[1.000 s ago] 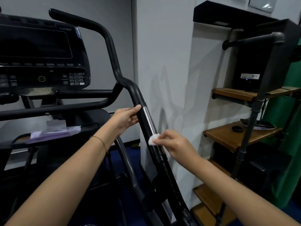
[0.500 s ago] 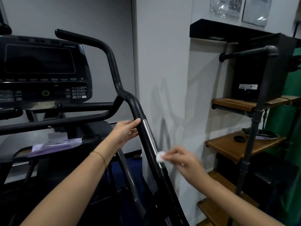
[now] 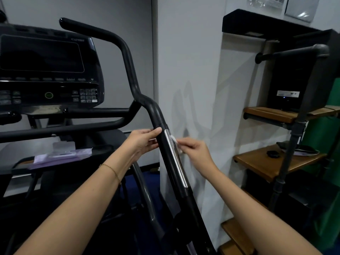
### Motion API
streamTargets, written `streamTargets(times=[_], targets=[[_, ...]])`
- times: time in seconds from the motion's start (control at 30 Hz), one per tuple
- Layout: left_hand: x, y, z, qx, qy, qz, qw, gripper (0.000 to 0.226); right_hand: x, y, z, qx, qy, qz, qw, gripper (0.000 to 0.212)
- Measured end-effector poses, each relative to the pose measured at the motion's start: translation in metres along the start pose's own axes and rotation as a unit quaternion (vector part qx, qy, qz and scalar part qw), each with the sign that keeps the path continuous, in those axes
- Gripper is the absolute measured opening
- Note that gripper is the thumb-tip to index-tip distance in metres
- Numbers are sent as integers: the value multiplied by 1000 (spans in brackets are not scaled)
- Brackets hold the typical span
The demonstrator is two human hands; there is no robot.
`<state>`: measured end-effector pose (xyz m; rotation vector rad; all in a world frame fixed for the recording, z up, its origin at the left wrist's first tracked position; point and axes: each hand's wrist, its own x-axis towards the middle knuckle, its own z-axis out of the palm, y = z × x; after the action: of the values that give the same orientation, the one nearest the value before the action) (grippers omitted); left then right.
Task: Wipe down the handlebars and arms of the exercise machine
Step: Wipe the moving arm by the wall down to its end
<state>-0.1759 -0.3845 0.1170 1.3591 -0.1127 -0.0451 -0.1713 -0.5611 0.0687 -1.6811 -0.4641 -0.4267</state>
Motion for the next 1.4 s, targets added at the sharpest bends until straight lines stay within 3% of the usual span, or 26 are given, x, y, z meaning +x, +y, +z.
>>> streamTargets(times=[0.17,0.37,0.57,0.7,0.8,0.93,1.0,1.2,1.3,1.4], targets=[[-1,2,0,3,-1,-1,1000,26,26,-20,13,42,-11,12,999,31],[1,1,-2,7,-4,-1,1000,28,14,-8,-2,-20,-43,53,997,29],[-3,2,-1,29,-4,7,1000,25,35,-24,10,-15,-24,15,999,27],[-2,3,-1,15,-5,-1,1000,22,-10,-10,-6,-87,-29,-11,996,25],[-1,2,-2,3,-10,-6,1000,14,-44,-10,-25,-144,-83,-43,985,28],[-2,-2,-1,-8,-3,3,1000,16,-36,-26,-16,-210,-104,-113,966,24],[-2,-5,1,-14,4,11,1000,24,-37,-28,-11,-261,-114,-163,945,19],[-6,-23,4,-35,24,17,999,28,-79,-25,-33,-414,-220,-310,827,27],[-13,-27,6,-49,16,4,999,28,-66,-38,-18,-509,-206,-332,767,43],[-18,-23,5,-54,-2,-7,998,29,-58,-41,-5,-556,-167,-319,749,51]])
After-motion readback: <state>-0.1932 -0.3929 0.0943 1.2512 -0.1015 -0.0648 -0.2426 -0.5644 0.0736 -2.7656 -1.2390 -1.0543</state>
